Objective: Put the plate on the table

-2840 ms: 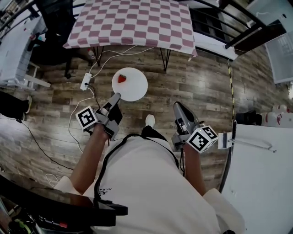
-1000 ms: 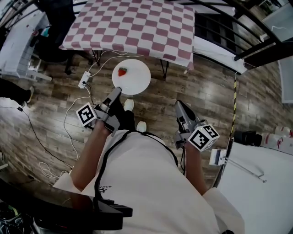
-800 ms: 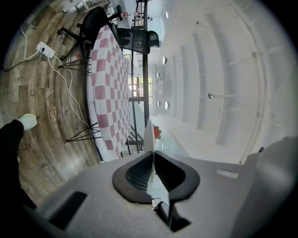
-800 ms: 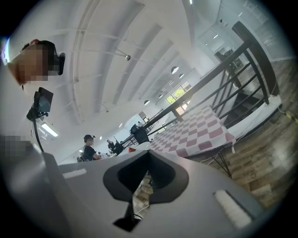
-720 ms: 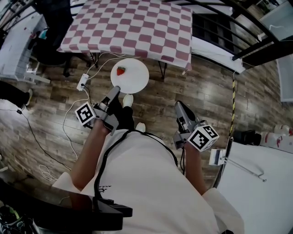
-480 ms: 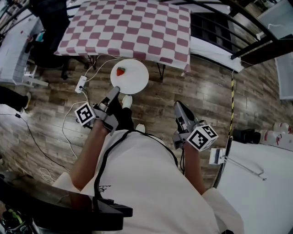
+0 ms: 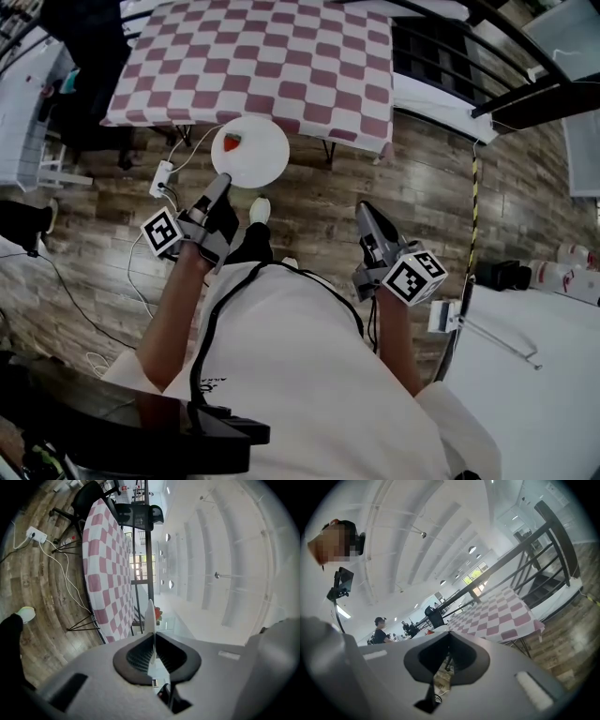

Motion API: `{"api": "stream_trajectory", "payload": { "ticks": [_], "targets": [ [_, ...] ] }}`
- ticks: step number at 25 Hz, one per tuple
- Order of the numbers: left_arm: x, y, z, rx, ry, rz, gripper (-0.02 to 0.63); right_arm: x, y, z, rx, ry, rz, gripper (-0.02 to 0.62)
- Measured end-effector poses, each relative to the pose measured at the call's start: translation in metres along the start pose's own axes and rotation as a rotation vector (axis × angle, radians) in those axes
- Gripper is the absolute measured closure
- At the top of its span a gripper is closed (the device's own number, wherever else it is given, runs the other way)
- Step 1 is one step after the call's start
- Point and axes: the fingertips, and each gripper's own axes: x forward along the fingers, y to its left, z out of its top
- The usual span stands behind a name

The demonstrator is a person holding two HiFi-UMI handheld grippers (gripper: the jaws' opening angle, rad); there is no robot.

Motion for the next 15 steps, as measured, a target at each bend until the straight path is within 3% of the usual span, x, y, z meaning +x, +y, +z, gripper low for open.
{"api": "stream_trajectory", "payload": {
  "ticks": [10, 15],
  "targets": [
    [0.060, 0.003, 0.060, -0.019, 0.085, -0.021, 0.583, 0.089, 0.013, 0.034, -0.015, -0.020, -0.001, 0.586],
    [0.087, 0.013, 0.086, -0.033, 0.135, -0.023, 0.583, 0.121, 0.013, 0.044, -0.009, -0.040, -0.043, 0.586]
  ]
}}
